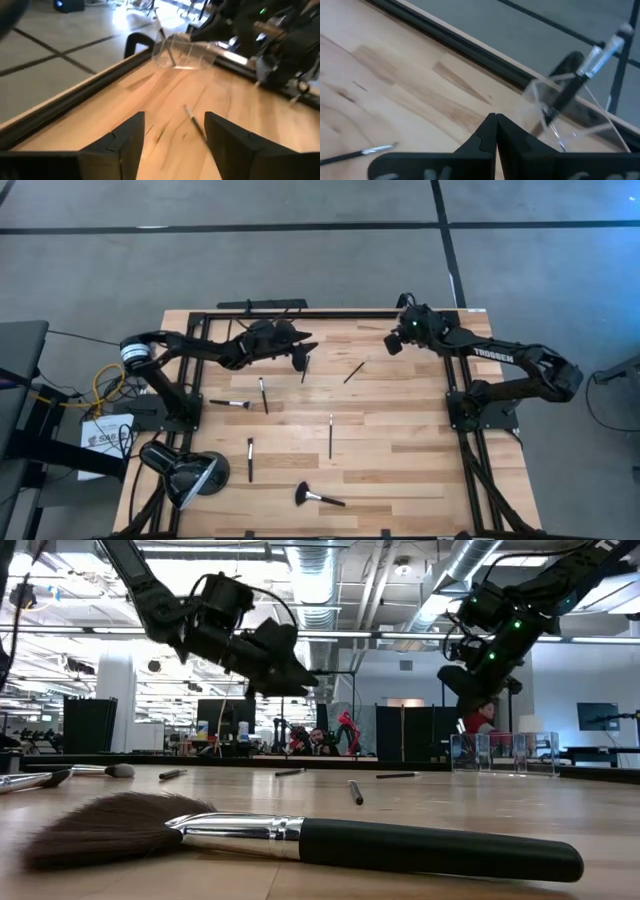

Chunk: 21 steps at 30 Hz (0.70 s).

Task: Put items in baskets/containers
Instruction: Put the black powder brush into the transparent organizer

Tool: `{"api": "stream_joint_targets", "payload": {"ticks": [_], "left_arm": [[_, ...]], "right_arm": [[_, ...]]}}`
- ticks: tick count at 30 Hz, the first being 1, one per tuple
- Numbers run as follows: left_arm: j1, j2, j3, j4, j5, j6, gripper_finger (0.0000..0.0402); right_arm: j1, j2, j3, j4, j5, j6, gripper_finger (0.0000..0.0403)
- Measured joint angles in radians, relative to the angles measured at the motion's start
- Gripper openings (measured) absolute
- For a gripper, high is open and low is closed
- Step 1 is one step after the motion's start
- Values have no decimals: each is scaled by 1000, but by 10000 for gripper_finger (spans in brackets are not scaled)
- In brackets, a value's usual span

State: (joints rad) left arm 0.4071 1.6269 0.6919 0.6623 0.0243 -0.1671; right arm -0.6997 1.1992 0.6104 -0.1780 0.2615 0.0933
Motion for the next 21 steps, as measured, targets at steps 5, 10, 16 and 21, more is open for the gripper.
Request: {"api": "stream_joint_targets", "payload": {"ticks": [5, 10, 16, 21], "left_arm": [[-33, -143, 6, -224, -159, 90, 176], [-75, -298, 6, -400, -221, 122, 173], [-149, -352, 6, -610, -323, 100, 172], [-160, -351, 5, -870, -245, 134, 173]], "right_arm": [[51, 0, 38, 1, 0, -16, 1], [101, -1, 70, 1, -1, -26, 1], [146, -1, 100, 1, -1, -65, 1], [171, -1, 116, 0, -2, -101, 1]]}}
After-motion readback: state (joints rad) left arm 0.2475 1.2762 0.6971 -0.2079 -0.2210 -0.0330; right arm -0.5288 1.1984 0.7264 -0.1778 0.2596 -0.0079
